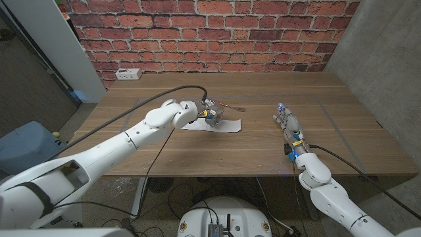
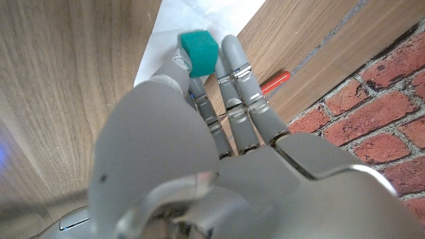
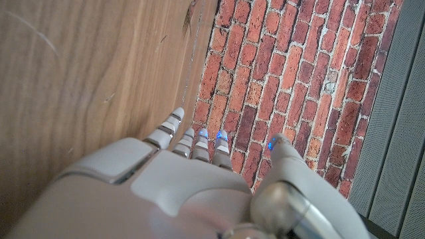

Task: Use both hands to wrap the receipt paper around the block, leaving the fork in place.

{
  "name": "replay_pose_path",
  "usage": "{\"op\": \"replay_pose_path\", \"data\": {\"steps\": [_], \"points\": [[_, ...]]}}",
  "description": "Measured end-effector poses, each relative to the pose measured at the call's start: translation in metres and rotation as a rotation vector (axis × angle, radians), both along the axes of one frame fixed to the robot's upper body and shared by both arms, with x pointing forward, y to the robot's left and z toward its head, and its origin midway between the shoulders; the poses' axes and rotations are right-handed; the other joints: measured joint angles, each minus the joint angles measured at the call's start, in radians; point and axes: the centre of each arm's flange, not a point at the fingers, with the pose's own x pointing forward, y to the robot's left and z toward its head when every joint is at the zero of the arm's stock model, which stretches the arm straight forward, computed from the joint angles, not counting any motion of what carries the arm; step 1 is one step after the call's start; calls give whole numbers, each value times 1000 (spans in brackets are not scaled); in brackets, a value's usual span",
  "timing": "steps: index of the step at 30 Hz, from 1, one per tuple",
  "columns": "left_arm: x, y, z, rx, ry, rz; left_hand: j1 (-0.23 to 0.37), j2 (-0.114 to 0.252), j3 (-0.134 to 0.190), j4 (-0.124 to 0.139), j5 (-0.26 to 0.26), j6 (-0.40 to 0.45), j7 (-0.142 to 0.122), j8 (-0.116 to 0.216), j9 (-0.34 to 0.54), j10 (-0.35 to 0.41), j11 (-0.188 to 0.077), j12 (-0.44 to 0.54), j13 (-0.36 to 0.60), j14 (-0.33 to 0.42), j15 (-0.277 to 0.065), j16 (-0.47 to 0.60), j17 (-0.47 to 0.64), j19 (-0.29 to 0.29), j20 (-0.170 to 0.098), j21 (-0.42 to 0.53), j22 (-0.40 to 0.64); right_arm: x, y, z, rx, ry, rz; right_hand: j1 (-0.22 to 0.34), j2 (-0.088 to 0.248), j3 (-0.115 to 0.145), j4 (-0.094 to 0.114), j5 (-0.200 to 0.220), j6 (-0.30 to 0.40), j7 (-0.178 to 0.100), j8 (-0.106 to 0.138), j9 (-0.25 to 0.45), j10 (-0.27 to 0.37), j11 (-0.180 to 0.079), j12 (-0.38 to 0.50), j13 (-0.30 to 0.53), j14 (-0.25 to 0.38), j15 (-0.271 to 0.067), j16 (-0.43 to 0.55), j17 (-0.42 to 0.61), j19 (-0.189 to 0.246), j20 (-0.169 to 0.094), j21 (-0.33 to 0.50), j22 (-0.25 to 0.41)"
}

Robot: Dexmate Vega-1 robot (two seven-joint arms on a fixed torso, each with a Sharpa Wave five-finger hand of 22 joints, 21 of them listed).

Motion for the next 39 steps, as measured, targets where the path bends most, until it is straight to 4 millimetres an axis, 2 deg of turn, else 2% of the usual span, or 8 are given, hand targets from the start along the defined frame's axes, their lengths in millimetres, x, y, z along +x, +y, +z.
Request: {"op": "replay_pose_path", "data": {"steps": [7, 17, 19, 23, 25, 30, 33, 39], "points": [[4, -3, -2, 40, 21, 29, -14, 24, -6, 6, 2, -138, -37, -88, -14, -47, -18, -40, -45, -24, -24, -70, -30, -51, 12, 4, -10, 2, -1, 2, 0, 0, -3, 0, 0, 0, 0, 0, 0, 0, 0, 0, 0, 0, 0, 0, 0, 0, 0, 0, 0, 0, 0, 0], [2, -4, -2, 83, -15, 64, -61, 59, -33, 24, 2, -238, -85, -153, -41, -115, -32, -81, -89, -53, -53, -128, -43, -141, 31, -31, -12, 4, -1, 3, -1, 0, 0, 0, 0, 0, 0, 0, 0, 0, 0, 0, 0, 0, 0, 0, 0, 0, 0, 0, 0, 0, 0, 0], [2, -4, -2, 90, -22, 71, -83, 59, -37, 28, 3, -265, -92, -164, -46, -132, -32, -92, -96, -44, -84, -146, -48, -164, 33, -39, -12, 4, -1, 3, -2, 0, 0, 0, 0, 0, 0, 0, 0, 0, 0, 0, 0, 0, 0, 0, 0, 0, 0, 0, 0, 0, 0, 0], [0, -5, -3, 102, -38, 80, -111, 61, -42, 33, 4, -296, -109, -165, -59, -162, -33, -99, -103, -69, -92, -178, -63, -189, 50, -56, -12, 4, -1, 4, -2, 0, 0, 0, 0, 0, 0, 0, 0, 0, 0, 0, 0, 0, 0, 0, 0, 0, 0, 0, 0, 0, 0, 0], [-1, -5, -4, 105, -51, 82, -114, 65, -42, 33, 1, -289, -103, -164, -64, -162, -31, -99, -107, -70, -90, -182, -66, -192, 54, -60, -12, 4, -1, 4, -3, 0, 0, 0, 0, 0, 0, 0, 0, 0, 0, 0, 0, 0, 0, 0, 0, 0, 0, 0, 0, 0, 0, 0], [-3, -5, -4, 103, -94, 72, -103, 74, -40, 1, -2, -158, -66, -121, -73, -94, -31, -69, -109, -22, -87, -153, -46, -183, 37, -60, -12, 4, 0, 3, -3, 1, 1, 0, 0, 0, 0, 0, 0, 0, 0, 0, 0, 0, 0, 0, 0, 0, 0, 0, 0, 0, 0, 0], [-6, -4, -4, 99, -123, 64, -71, 66, -42, -9, -4, -119, -60, -116, -76, -69, -36, -50, -98, -10, -74, -132, -24, -173, 40, -53, -11, 3, 0, 3, -2, 1, 1, -3, -3, 0, 0, 0, 0, 0, 0, 0, 0, 0, 0, 0, 0, 0, 0, 0, 0, 0, 0, 0], [-8, -3, -1, 90, -177, 47, -32, 41, -45, -13, 14, -10, -52, -75, -61, -14, -33, -9, -66, 14, -50, -95, 30, -166, 36, -18, -4, 2, 0, 2, -1, -1, 1, -4, -4, 0, 0, 0, 0, 0, 0, 0, 0, 0, 0, 0, 0, 0, 0, 0, 0, 0, 0, 0]]}}
